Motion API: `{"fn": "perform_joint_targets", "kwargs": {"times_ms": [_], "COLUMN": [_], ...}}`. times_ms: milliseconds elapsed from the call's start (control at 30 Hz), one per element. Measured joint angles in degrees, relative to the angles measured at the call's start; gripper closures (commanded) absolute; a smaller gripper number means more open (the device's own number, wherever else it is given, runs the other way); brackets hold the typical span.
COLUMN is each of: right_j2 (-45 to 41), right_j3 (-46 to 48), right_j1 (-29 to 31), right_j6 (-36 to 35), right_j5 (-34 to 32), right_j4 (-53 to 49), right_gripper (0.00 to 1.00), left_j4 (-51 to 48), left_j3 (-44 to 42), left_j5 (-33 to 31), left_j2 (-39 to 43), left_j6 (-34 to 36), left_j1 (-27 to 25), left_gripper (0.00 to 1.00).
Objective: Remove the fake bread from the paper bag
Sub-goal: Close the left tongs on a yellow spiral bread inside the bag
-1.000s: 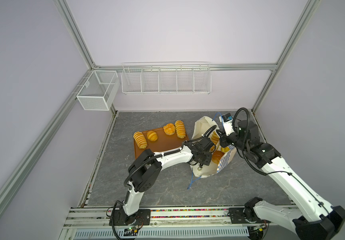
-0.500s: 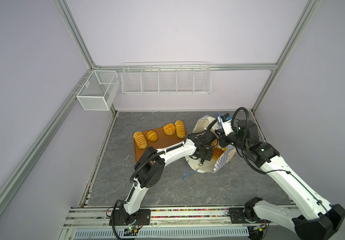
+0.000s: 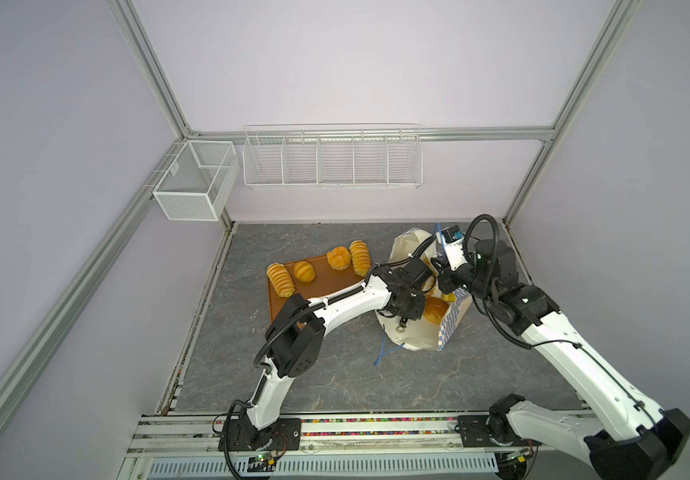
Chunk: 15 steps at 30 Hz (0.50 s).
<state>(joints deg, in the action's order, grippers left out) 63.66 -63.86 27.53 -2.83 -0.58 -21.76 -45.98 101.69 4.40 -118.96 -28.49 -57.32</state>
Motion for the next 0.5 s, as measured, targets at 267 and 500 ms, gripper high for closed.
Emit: {"fn": "perform_joint_targets", "kwargs": {"times_ms": [267, 500], "right_j2": [0.0, 0.0], "right_j3": [0.0, 0.0], "right_j1": [0.5, 0.8], "right_j6": [0.0, 0.5], "right_j5": [-0.4, -1.2], "right_j4": [-0.1, -0.2], "right_gripper": [0.93, 0.93], "left_j4": [-1.1, -2.2], "left_j3": [-2.1, -4.4], "left_j5": [0.0, 1.2], "left_j2": [4.7, 8.3], "left_j6": [-0.4, -0.8], "left_j1": [0.2, 0.3], "left_gripper": [1.00, 1.00]}}
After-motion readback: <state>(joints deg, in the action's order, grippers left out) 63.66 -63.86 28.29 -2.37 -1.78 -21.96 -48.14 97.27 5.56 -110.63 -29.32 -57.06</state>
